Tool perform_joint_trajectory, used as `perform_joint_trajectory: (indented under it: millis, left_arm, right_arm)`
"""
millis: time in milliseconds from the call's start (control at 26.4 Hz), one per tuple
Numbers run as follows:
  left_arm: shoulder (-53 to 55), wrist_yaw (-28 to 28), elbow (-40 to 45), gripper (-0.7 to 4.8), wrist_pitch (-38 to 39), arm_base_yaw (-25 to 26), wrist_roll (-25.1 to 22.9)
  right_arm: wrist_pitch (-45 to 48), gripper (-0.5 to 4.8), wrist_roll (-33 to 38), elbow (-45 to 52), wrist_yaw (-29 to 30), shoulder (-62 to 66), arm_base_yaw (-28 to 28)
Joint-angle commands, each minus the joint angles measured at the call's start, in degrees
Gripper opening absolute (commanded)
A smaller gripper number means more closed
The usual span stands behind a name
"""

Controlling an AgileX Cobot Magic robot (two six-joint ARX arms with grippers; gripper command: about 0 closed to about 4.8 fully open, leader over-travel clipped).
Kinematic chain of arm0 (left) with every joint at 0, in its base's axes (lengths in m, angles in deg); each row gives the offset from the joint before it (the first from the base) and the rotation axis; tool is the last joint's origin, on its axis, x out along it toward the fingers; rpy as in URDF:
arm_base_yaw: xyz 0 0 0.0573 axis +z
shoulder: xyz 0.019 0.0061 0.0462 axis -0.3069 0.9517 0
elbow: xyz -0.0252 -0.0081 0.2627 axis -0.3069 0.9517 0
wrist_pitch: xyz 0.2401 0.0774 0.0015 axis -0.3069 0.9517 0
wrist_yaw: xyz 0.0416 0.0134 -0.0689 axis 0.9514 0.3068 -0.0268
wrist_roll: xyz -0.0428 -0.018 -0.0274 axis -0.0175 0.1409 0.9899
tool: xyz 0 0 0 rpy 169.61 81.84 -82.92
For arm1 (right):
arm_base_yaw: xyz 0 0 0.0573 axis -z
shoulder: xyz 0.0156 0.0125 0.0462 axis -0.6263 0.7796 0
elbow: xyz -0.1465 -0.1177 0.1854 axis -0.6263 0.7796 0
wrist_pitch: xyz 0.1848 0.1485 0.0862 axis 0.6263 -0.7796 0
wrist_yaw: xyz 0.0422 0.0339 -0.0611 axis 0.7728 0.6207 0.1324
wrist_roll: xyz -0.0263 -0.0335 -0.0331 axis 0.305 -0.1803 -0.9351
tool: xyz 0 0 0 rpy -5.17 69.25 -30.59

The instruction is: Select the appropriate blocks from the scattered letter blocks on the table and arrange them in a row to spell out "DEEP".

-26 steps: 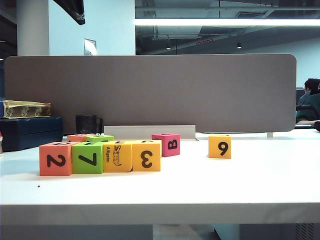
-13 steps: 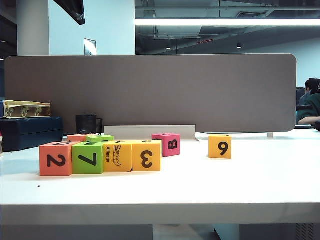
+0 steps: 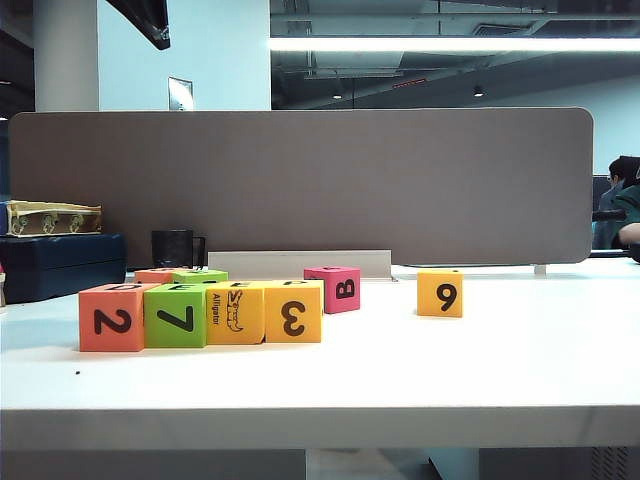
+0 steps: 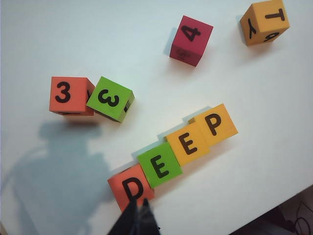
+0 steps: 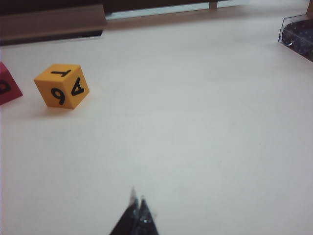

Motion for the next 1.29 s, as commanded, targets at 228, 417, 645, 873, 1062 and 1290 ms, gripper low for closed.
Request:
perform_joint_trajectory:
  millis: [228,417,645,873,1062,1290]
  left_arm:
    - [-0.26,-0.02,-0.07,-0.05,-1.16,0.07,0.02]
    - [-0.28,-0.02,-0.07,-0.05,-1.18,0.07,0.02]
    - [-0.28,-0.02,-0.07,-0.05,-1.20,0.07,0.02]
    - [-0.26,-0.02,-0.07,-0.06,-1.20,0.07,0.02]
    - [-0.28,-0.02,-0.07,-0.05,-1.20,0.07,0.02]
    - [-0.28,0.48,-0.07,-0.05,-3.19,0.15,-1.29]
  right_arm:
    - [1.09,-0.05,-0.44,1.03,-1.60,-0.74,-0.17]
    - [1.07,-0.05,-3.89,1.03,-1.62,-0.74,-0.17]
    - [1.49,-0.05,-3.76,1.03,-1.16,-0.68,-0.15]
    - [1.49,-0.05,-3.76,1.03,-1.14,-0.68,-0.17]
    - [1.49,-0.05,-3.76,1.03,-1.16,-0.68,-0.17]
    - [1.49,-0.05,-3.76,1.03,-1.16,-0.68,-0.15]
